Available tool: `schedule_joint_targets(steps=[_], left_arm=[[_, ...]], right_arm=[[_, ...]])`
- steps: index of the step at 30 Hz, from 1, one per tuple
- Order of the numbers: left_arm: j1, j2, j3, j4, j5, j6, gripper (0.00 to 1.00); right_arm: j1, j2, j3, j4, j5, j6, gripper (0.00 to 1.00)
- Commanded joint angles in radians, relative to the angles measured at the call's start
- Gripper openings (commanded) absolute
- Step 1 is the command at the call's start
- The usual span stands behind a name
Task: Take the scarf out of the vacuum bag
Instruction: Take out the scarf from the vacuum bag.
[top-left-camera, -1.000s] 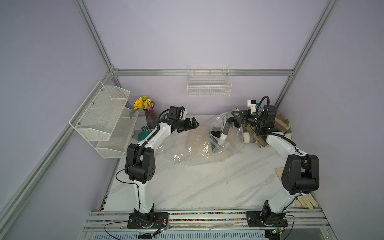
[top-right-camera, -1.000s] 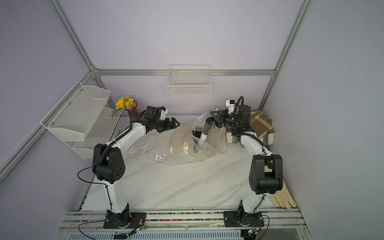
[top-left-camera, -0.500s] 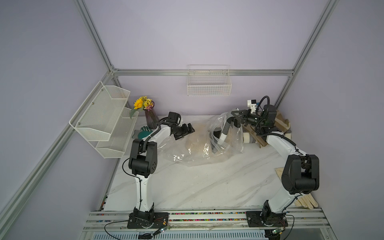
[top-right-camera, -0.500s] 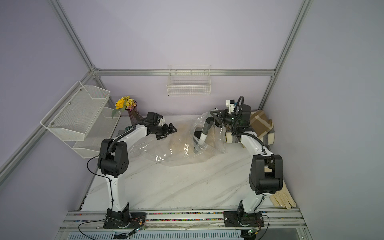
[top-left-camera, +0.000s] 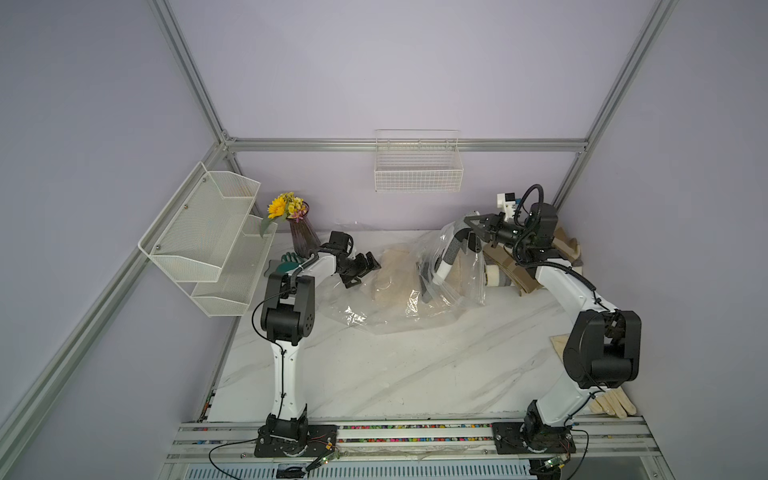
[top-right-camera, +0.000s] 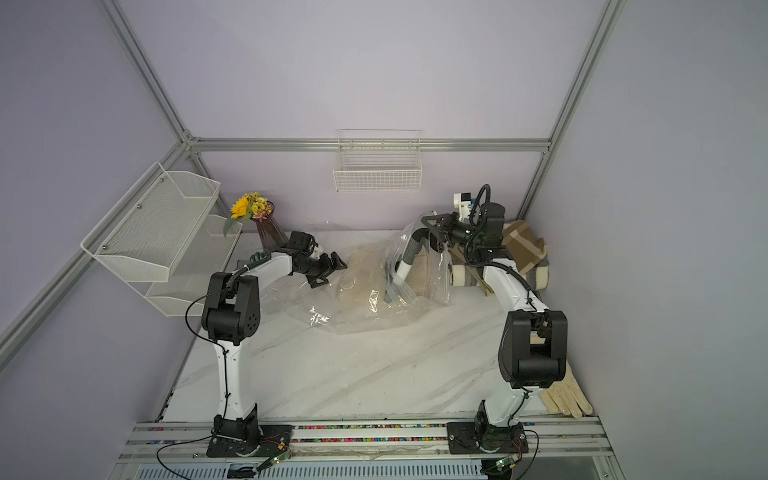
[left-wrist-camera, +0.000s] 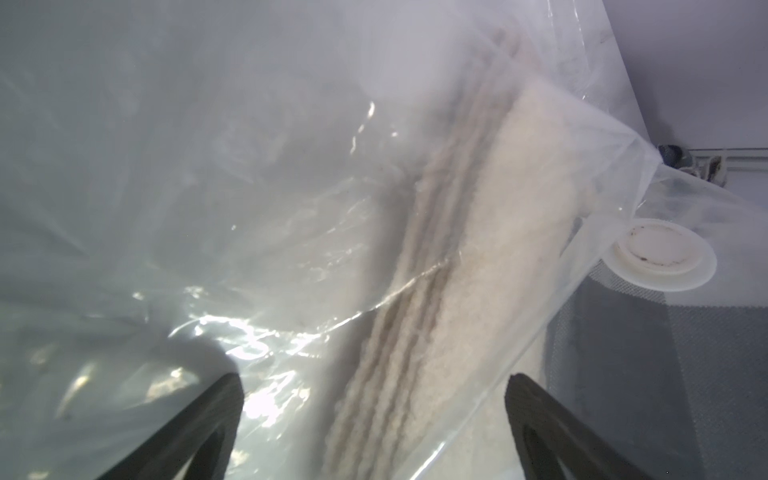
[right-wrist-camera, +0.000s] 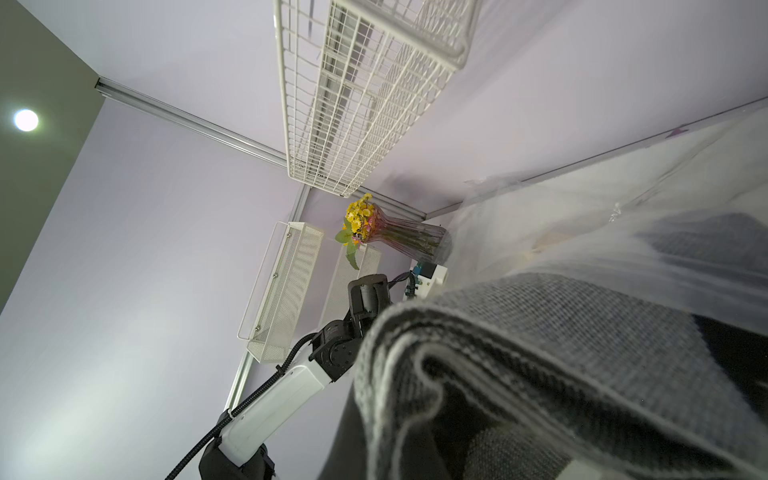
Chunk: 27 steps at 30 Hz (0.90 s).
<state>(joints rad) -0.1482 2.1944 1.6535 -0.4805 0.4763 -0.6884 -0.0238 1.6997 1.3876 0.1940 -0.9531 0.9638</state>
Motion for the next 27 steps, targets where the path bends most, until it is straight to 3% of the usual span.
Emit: schedule_joint_targets(steps=[1, 12, 27], left_arm=[[0.039, 0.036, -0.021, 0.014, -0.014, -0.032, 1.00], [0.086, 0.053, -0.061, 0.052, -0.017, -0.074, 1.00], [0.126, 0.012, -0.119, 0.095, -0.012, -0.107, 1.00]], right_arm=[[-0.049, -0.049, 0.032, 0.016, 0.005, -0.041, 0.00], [-0.202, -0.108, -0.005, 0.034, -0.020, -0.026, 0.00], [-0.313, -0.153, -0.173, 0.141, 0.147, -0.014, 0.00]])
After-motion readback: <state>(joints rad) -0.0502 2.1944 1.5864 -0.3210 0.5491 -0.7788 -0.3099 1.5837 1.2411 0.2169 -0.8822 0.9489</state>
